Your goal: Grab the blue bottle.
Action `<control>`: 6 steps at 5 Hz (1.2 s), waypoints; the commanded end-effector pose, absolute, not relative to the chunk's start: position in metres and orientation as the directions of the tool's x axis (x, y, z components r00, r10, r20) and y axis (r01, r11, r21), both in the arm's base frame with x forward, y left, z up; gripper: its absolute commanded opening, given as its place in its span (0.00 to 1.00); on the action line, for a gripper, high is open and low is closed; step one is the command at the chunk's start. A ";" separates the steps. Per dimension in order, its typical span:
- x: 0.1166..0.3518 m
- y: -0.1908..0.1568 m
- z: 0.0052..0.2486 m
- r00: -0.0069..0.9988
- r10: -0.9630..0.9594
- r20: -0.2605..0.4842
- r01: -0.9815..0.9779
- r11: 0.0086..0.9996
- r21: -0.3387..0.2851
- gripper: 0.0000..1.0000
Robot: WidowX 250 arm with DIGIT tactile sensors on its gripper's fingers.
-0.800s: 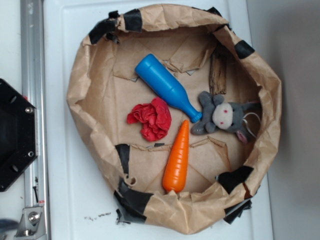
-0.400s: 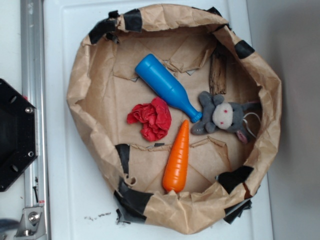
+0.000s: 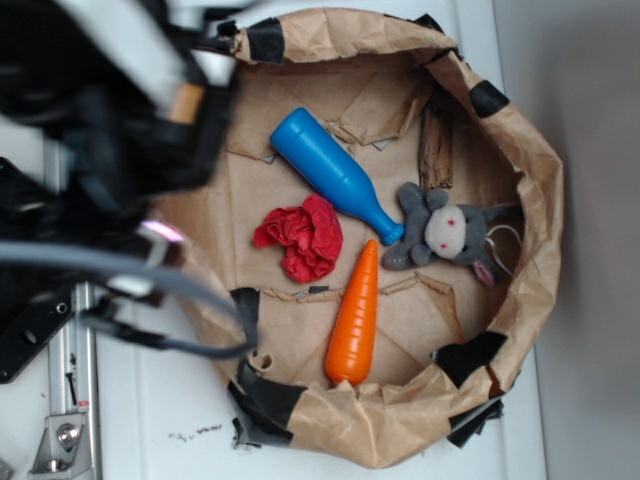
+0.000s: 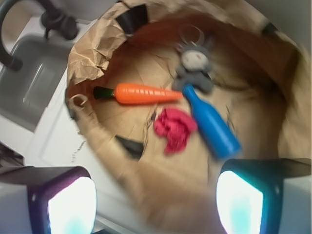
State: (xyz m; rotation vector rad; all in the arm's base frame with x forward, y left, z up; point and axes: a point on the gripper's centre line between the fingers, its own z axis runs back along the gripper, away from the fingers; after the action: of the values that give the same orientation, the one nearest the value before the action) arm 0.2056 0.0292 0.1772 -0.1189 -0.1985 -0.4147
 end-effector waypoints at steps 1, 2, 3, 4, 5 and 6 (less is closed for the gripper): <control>0.252 0.042 0.117 0.791 -0.612 0.018 0.607 0.787 0.111 1.00; 0.265 0.067 0.078 0.754 -0.651 0.086 0.643 0.759 0.106 1.00; 0.277 0.077 0.053 0.743 -0.640 0.194 0.625 0.768 0.143 1.00; 0.283 0.076 0.035 0.694 -0.668 0.269 0.668 0.737 0.104 1.00; 0.284 0.081 0.029 0.707 -0.670 0.226 0.667 0.738 0.103 0.83; 0.287 0.084 0.050 0.744 -0.636 0.207 0.617 0.772 0.153 0.00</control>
State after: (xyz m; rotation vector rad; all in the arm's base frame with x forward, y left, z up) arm 0.2683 0.0873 0.0290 0.0159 -0.1818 -0.6685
